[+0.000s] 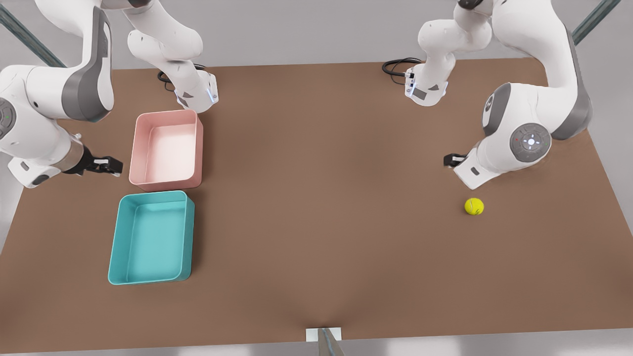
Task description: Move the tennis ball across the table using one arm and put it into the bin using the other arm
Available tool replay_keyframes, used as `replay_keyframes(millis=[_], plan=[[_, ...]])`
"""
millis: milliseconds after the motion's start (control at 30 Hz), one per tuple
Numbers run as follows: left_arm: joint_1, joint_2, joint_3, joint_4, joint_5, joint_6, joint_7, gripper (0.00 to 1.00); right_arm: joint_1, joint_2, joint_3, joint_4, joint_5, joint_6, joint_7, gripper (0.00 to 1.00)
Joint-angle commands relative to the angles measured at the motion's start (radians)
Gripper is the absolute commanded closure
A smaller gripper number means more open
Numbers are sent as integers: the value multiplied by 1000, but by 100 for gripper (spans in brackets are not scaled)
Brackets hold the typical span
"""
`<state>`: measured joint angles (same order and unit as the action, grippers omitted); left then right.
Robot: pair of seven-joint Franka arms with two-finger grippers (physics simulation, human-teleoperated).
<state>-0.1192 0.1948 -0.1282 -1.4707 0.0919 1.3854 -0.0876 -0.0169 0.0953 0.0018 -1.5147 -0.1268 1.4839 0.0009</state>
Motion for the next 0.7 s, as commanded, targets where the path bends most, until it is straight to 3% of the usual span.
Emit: replay_keyframes(millis=[0,133,167,200,233,333,367,467,667], plan=[[-47,-40,62,-10,-37,52,-49,0,0,0,0,1,1,36,-2,0],[-45,-3,65,-11,-38,64,-43,0,3,23,-3,8,-1,23,2,0],[-45,3,67,-11,-37,66,-29,15,8,58,-3,22,-5,6,-4,0],[-42,18,77,-11,-32,67,60,50,9,69,-3,25,-7,3,-4,0],[-39,60,134,-8,-23,67,320,78,14,73,-3,25,3,4,1,0],[-16,187,209,-16,100,309,1138,79,-20,149,-13,134,125,-37,-15,0],[12,190,209,-39,98,437,1342,79,20,159,-11,120,102,-39,-9,0],[50,244,209,-105,100,573,1951,79,90,184,-8,130,41,-20,1,0],[176,248,209,-359,95,889,2280,79,97,193,-6,136,38,-20,18,0]])
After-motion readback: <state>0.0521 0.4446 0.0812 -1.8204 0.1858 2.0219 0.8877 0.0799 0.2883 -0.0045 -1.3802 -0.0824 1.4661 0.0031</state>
